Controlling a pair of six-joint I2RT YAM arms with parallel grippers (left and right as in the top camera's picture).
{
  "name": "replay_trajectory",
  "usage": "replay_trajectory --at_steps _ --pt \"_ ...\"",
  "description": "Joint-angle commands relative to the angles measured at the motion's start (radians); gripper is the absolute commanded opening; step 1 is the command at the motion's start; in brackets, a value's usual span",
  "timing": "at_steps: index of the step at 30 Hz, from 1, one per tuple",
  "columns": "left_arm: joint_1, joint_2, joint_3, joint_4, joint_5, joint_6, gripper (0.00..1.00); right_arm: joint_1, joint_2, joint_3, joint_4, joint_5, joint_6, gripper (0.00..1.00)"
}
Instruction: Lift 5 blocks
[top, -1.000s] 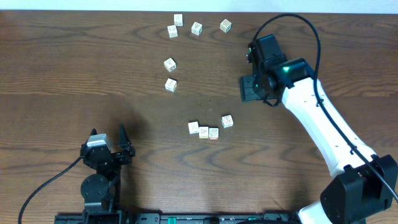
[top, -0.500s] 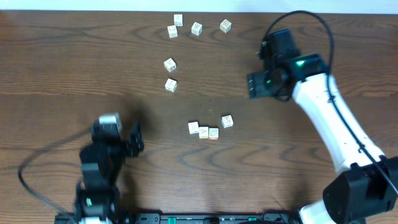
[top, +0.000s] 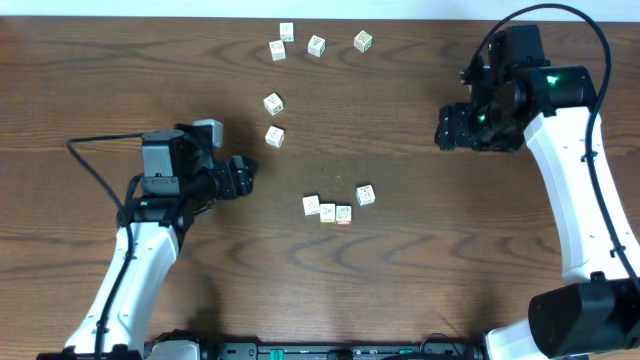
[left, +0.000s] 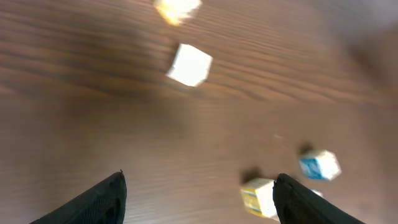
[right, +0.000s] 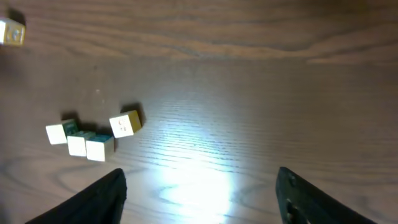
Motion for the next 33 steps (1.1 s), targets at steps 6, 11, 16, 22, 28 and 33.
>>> replay_trajectory --at_steps 6,11,16,22,28,33 --pt "-0.043 -0.002 0.043 0.027 -0.011 -0.068 0.76 -0.003 -0.008 0.012 0.044 -0.067 -0.036 0.77" --pt "-0.156 0.043 0.069 0.028 -0.208 -0.075 0.76 -0.003 -0.008 0.012 0.041 -0.057 -0.040 0.78" --pt "-0.256 0.179 0.152 0.026 -0.359 0.037 0.76 -0.003 -0.008 0.012 0.049 -0.012 -0.040 0.78" --pt "-0.251 0.353 0.298 -0.048 -0.387 0.211 0.76 -0.005 -0.008 0.012 0.045 0.017 -0.040 0.78" --pt "-0.252 0.462 0.423 -0.082 -0.437 0.242 0.76 -0.004 -0.008 0.012 0.048 0.021 -0.040 0.78" --pt "-0.251 0.482 0.429 -0.047 -0.438 0.273 0.76 -0.004 -0.008 0.012 0.053 0.021 -0.040 0.78"
